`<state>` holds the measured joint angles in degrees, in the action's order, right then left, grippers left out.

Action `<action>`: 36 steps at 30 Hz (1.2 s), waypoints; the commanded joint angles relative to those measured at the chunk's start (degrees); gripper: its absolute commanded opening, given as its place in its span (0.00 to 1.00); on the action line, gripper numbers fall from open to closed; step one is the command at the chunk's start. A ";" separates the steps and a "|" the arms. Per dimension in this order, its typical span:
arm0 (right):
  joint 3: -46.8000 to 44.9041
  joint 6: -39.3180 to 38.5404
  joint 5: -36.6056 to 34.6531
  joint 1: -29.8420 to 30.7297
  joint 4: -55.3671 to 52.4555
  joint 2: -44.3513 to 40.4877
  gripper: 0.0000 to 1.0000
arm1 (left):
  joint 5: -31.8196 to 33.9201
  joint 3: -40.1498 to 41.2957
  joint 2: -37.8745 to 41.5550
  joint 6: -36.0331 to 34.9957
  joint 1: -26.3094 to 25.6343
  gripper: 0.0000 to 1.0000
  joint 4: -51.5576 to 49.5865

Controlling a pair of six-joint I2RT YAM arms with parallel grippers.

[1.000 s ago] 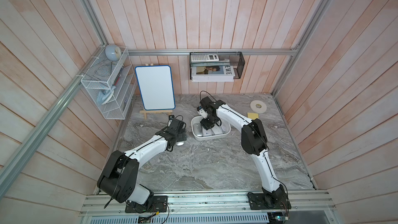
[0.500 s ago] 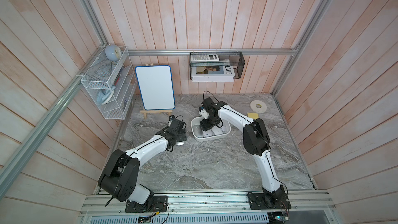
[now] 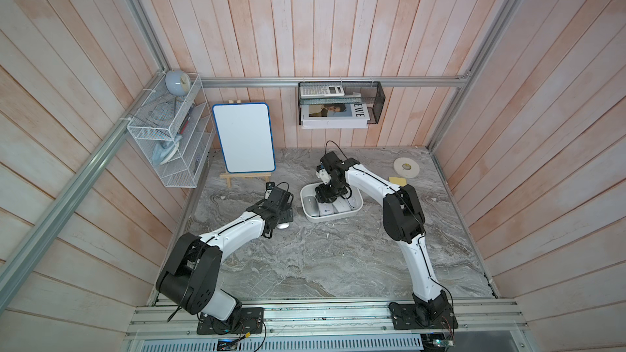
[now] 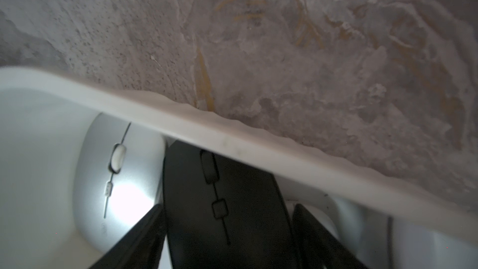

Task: Take out the mouse from the storage box
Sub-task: Pick up the mouse from the storage box.

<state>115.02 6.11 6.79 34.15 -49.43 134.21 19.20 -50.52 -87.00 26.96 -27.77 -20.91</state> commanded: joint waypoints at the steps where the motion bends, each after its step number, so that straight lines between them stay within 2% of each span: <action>1: 1.74 0.27 0.90 0.73 -1.08 2.14 0.79 | 1.19 0.54 -0.78 -0.79 -0.18 1.00 1.04; 4: 2.14 -0.06 0.45 1.03 -1.55 2.59 0.77 | 1.28 0.49 -0.72 -0.77 -0.18 1.00 1.11; 11: 1.20 0.09 0.99 1.75 -1.48 0.98 0.65 | 1.36 0.60 -0.82 -0.82 -0.18 1.00 1.13; 15: -0.22 0.48 0.95 2.06 -0.89 -1.32 0.61 | 1.54 0.49 -0.91 -0.77 -0.18 1.00 1.04; 26: -5.39 4.17 -1.77 2.55 0.55 -8.14 0.60 | 1.89 0.63 -0.64 -0.72 -0.18 1.00 1.17; 36: -15.60 9.95 -3.51 3.48 3.44 -19.87 0.59 | 2.16 1.58 0.56 -0.55 -0.18 1.00 2.00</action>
<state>100.86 13.43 4.97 36.62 -47.13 117.67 20.03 -50.00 -87.00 26.96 -27.77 -20.10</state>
